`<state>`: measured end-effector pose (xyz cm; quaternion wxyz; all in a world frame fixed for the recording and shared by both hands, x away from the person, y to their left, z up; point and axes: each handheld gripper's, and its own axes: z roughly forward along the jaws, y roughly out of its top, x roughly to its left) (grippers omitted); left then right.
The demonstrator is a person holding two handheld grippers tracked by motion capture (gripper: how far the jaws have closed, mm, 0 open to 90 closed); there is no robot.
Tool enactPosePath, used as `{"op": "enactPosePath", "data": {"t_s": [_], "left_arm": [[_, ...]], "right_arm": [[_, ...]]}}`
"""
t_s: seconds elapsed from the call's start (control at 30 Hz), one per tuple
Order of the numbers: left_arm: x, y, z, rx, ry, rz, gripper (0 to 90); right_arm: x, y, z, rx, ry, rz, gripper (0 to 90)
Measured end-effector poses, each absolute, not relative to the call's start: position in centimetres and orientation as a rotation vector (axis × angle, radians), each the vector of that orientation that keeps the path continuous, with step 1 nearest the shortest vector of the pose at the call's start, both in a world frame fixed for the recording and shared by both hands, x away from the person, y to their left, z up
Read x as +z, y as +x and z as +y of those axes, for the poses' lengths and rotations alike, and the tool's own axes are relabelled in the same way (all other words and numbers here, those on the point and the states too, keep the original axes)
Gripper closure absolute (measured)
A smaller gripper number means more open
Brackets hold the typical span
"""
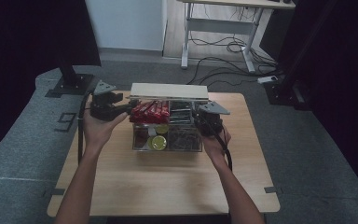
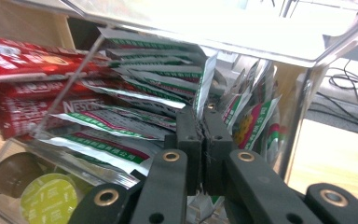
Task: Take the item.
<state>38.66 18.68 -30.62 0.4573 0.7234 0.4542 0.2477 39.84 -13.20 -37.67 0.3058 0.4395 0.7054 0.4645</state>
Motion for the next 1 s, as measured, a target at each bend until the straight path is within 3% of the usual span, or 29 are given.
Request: {"op": "enactPosePath", "data": {"t_s": [1.0], "left_arm": [[-30.5, 38.8, 18.3, 0.612, 1.779, 1.118, 40.4]], "right_arm": [[-35.6, 35.1, -15.8, 1.38, 1.035, 1.788, 88.4]]}}
